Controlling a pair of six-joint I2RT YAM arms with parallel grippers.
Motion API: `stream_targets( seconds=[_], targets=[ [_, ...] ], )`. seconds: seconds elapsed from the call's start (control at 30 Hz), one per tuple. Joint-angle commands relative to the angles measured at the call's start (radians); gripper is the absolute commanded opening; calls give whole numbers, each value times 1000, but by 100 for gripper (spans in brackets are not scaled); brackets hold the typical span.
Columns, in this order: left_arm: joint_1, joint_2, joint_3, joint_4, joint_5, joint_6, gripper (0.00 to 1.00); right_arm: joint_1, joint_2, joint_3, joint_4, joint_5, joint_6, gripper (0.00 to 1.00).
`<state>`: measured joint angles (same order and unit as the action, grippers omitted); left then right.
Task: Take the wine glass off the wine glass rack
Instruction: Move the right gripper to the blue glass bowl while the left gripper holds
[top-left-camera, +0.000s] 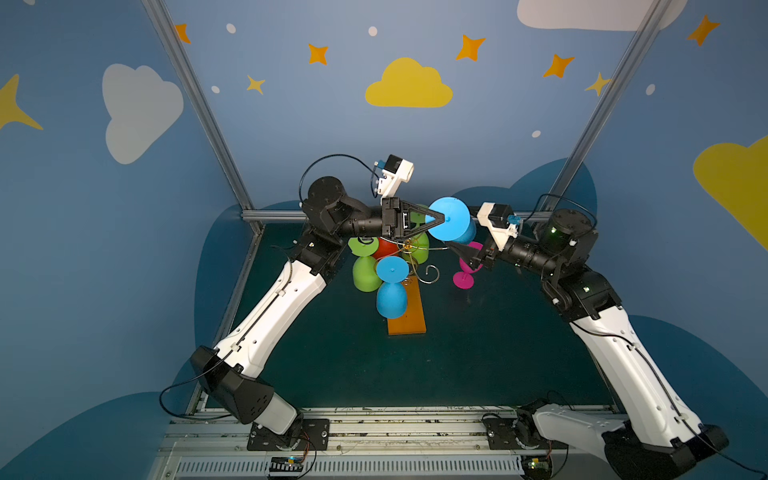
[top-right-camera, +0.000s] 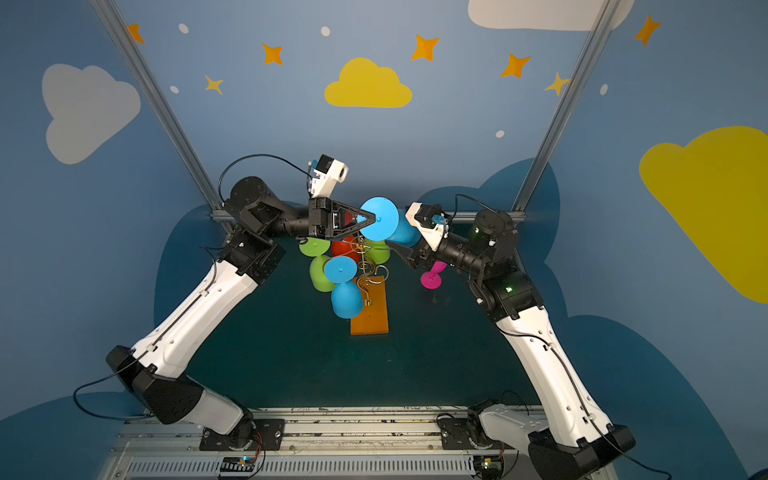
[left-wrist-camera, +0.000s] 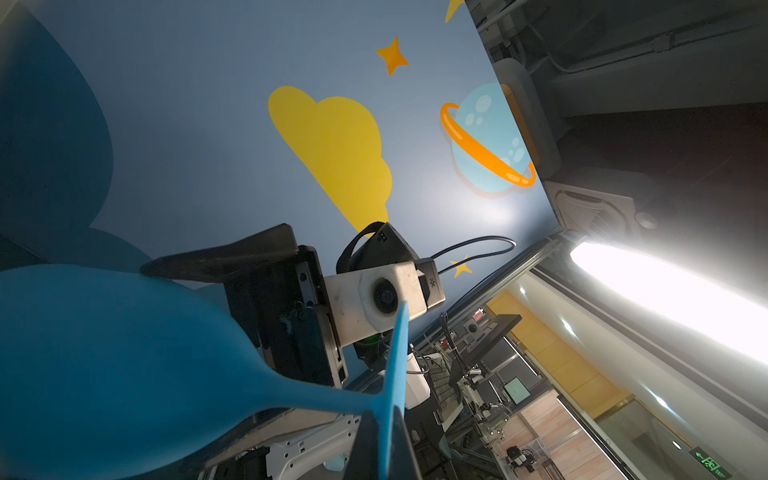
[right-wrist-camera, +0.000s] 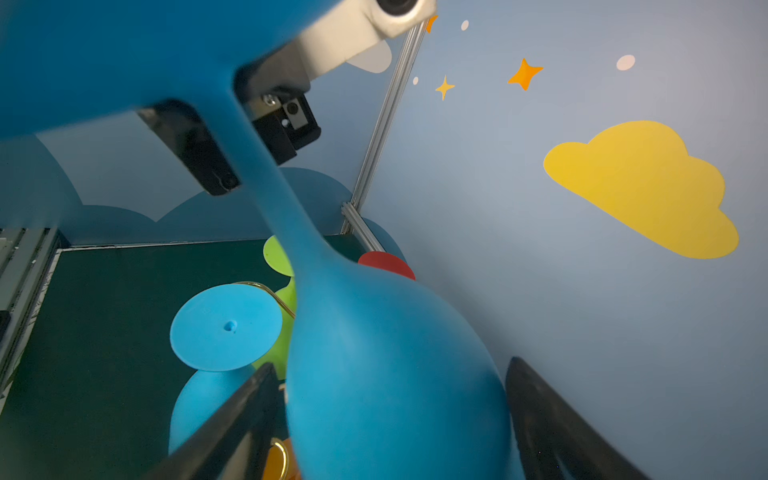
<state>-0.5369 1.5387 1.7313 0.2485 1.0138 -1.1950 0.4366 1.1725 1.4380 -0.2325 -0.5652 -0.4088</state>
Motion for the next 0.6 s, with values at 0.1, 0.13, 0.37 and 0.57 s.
stream_targets(
  seconds=[0.1,0.13,0.37,0.57],
  targets=[
    [3,-29,-3,53,20,-4,3,17,22,23,-16,52,12,84],
    [3,-28,-3,56,20,-6,3,16,24,23,-16,53,17,83],
    [5,-25,-4,73,20,-16,3,32,21,6,-20,67,27,71],
    [9,-20,1,80,18,-15,4,42,4,-4,-33,79,41,59]
  ],
)
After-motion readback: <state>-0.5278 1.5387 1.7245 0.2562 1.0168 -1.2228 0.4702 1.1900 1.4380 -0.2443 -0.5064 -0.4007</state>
